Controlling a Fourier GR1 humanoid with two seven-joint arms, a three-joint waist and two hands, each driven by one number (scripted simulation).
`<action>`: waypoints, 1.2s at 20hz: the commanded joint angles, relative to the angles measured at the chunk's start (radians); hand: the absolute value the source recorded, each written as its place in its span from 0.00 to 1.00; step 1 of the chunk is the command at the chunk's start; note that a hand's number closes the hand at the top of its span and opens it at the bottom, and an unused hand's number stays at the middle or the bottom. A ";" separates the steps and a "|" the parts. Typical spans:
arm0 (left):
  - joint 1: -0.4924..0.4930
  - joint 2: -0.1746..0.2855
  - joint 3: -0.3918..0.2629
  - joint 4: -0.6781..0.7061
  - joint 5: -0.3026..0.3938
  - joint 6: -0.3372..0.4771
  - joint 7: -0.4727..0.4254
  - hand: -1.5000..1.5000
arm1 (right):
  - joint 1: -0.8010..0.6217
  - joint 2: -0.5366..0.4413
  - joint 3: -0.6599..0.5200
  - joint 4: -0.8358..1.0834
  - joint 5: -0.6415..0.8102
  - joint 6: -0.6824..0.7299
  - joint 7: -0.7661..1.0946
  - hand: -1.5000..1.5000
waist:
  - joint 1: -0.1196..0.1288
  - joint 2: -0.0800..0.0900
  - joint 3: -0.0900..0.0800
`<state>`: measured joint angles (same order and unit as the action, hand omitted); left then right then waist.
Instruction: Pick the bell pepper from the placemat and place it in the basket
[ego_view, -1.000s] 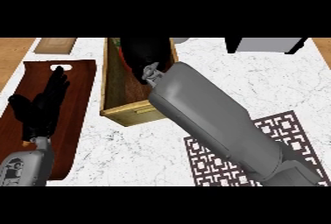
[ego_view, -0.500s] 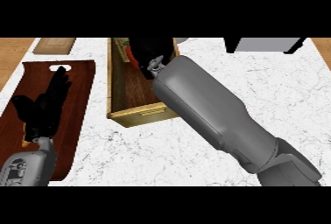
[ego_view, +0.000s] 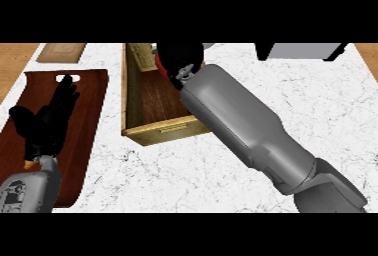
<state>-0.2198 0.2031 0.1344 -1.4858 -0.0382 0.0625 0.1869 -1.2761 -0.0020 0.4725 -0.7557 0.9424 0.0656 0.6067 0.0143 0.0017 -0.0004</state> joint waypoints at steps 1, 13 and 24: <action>0.023 0.007 0.011 -0.022 0.006 -0.006 0.003 0.50 | 0.017 0.002 -0.008 0.067 0.034 -0.034 -0.045 1.00 | 0.003 0.001 0.000; 0.068 -0.018 -0.003 -0.016 -0.003 -0.013 -0.048 0.50 | 0.043 0.002 -0.005 0.139 -0.007 -0.018 -0.074 1.00 | 0.013 0.003 0.000; 0.060 0.000 0.014 -0.029 0.011 -0.031 -0.023 0.50 | 0.087 0.002 -0.002 0.028 -0.116 0.124 0.151 1.00 | 0.001 -0.002 0.000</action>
<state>-0.1901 0.1892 0.1388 -1.4953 -0.0432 0.0559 0.1672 -1.2148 -0.0001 0.4716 -0.7034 0.8489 0.1712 0.6845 0.0160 0.0006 -0.0004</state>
